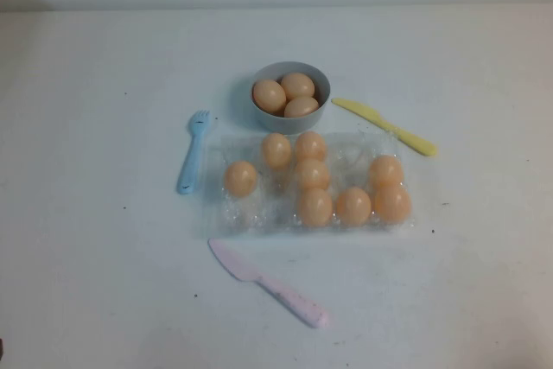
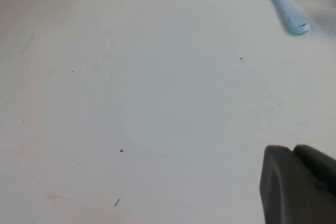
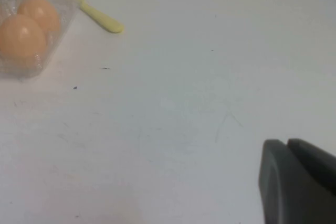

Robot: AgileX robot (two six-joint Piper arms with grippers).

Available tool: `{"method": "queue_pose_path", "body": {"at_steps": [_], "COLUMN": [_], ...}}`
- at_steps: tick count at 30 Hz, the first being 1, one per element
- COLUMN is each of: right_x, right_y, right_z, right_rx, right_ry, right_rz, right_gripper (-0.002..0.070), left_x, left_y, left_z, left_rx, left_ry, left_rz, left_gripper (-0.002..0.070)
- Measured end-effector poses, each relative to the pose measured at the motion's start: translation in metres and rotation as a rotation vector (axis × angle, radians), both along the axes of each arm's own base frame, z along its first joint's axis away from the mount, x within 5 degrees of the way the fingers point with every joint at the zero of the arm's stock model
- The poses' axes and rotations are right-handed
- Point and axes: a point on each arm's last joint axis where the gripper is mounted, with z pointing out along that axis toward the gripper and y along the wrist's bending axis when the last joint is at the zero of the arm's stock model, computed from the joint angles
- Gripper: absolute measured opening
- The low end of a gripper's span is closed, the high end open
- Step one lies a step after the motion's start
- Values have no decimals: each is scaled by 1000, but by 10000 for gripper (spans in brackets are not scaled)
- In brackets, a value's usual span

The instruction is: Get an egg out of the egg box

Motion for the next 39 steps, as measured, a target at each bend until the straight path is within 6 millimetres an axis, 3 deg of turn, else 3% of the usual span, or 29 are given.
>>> {"method": "queue_pose_path", "body": {"at_steps": [6,10,13,19,22,39], "right_x": [0,0,0,1,2,2], "right_y": [1,4,9,16,15,13], "right_z": [0,1,5,22,25,26], "right_rx": [20,136,331,969,1093,992], "right_ry": [0,2,-23,-84,-100,-141], "right_rz": [2,10,17,5,-9,-9], "right_gripper": [-16,-16,-17,-17,-17,-16], "left_x": [0,0,0,0,0,0], "left_y": [0,0,0,0,0,0], "left_z": [0,0,0,0,0,0], "left_rx": [0,0,-2,0,0,1], "left_ry": [0,0,0,0,0,0], "left_rz": [0,0,0,0,0,0], "left_gripper": [-6,-6,-6,-6,-6,-6]}}
